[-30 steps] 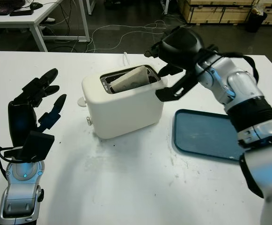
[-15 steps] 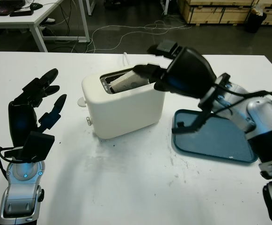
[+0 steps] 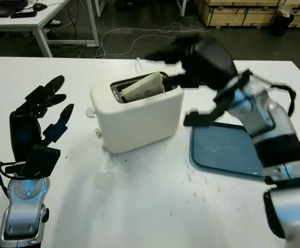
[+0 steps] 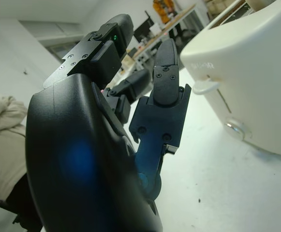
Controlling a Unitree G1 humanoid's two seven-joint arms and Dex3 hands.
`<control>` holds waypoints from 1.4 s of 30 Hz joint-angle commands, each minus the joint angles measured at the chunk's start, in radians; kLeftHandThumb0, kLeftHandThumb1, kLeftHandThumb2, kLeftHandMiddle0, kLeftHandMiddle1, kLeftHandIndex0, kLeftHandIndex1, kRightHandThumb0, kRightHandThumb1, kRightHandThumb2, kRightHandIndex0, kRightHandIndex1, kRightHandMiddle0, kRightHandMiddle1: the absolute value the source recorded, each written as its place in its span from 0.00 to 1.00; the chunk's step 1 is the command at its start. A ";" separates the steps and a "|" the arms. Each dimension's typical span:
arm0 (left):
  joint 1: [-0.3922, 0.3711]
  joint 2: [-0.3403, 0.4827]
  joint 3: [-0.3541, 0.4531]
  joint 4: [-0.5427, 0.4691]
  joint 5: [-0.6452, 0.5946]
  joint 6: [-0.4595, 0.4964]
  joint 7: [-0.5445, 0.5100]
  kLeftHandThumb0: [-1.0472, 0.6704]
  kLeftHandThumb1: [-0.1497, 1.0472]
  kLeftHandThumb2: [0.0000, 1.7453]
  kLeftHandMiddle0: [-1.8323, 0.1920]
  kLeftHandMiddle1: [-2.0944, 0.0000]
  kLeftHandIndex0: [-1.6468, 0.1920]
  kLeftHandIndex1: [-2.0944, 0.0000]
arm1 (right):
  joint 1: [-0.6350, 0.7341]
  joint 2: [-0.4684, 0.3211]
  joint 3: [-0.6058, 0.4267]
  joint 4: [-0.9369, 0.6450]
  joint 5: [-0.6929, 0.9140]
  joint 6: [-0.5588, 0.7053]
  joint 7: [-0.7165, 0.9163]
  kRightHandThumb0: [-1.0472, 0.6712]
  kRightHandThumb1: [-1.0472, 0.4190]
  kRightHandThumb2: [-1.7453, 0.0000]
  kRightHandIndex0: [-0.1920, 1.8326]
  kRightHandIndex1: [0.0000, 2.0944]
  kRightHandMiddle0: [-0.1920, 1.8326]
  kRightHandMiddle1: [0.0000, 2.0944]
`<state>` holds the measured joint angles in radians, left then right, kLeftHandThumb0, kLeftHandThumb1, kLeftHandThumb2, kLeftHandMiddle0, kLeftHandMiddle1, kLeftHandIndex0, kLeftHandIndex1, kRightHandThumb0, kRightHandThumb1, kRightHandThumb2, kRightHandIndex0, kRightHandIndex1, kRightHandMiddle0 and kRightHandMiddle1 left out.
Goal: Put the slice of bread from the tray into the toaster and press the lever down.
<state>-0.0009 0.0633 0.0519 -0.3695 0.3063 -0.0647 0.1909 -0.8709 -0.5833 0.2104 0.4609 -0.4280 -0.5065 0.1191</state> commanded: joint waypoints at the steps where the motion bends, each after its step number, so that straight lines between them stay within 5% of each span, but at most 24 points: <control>1: -0.003 0.003 -0.002 0.005 0.003 -0.015 -0.001 0.37 0.89 0.12 0.70 0.61 0.52 1.00 | -0.044 0.034 -0.011 0.035 0.033 0.036 0.032 0.29 0.19 1.00 0.45 0.25 0.50 0.04; 5: -0.002 0.004 -0.003 -0.002 0.017 0.000 0.002 0.37 0.89 0.13 0.70 0.60 0.52 1.00 | -0.075 0.071 0.001 0.026 0.028 0.130 0.101 0.27 0.21 1.00 0.43 0.32 0.50 0.02; 13: -0.002 0.002 0.000 0.001 0.007 -0.009 0.003 0.37 0.89 0.12 0.70 0.60 0.52 1.00 | -0.087 0.084 0.017 -0.048 0.038 0.304 0.316 0.24 0.22 1.00 0.38 0.30 0.48 0.01; 16: -0.003 0.002 0.000 0.000 0.011 -0.005 0.005 0.38 0.89 0.12 0.70 0.60 0.52 1.00 | -0.092 0.076 0.012 -0.054 0.050 0.323 0.373 0.23 0.24 1.00 0.36 0.38 0.47 0.00; 20: -0.003 0.001 -0.001 -0.006 0.021 0.011 0.006 0.38 0.89 0.12 0.70 0.60 0.52 1.00 | -0.103 0.057 0.006 -0.053 0.066 0.326 0.435 0.20 0.23 1.00 0.36 0.36 0.47 0.00; 25: -0.004 0.000 -0.003 -0.005 0.029 0.006 0.007 0.38 0.89 0.12 0.69 0.60 0.52 1.00 | -0.090 0.048 0.012 -0.064 0.036 0.297 0.406 0.20 0.23 1.00 0.42 0.32 0.50 0.01; 29: -0.003 -0.003 -0.001 -0.002 0.016 -0.001 0.001 0.38 0.89 0.12 0.69 0.60 0.52 1.00 | -0.063 0.070 0.009 -0.043 0.028 0.226 0.298 0.30 0.23 1.00 0.51 0.35 0.55 0.03; 34: -0.001 0.002 -0.001 0.004 0.020 -0.012 0.003 0.38 0.89 0.12 0.69 0.60 0.52 1.00 | -0.063 0.086 0.028 0.060 -0.019 0.083 0.140 0.39 0.20 1.00 0.47 0.64 0.60 0.03; 40: 0.000 -0.003 -0.004 -0.001 0.026 -0.001 0.007 0.37 0.89 0.12 0.70 0.61 0.52 1.00 | -0.074 0.096 0.046 0.161 -0.079 -0.050 -0.015 0.47 0.18 1.00 0.50 0.74 0.67 0.05; 42: 0.000 -0.007 -0.004 -0.005 0.019 0.005 0.003 0.37 0.89 0.12 0.70 0.61 0.53 1.00 | -0.078 0.097 0.049 0.183 -0.086 -0.077 -0.033 0.49 0.17 1.00 0.51 0.68 0.68 0.05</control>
<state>-0.0009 0.0616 0.0518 -0.3694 0.3261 -0.0639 0.1928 -0.9368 -0.4943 0.2503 0.6269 -0.5052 -0.5572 0.1062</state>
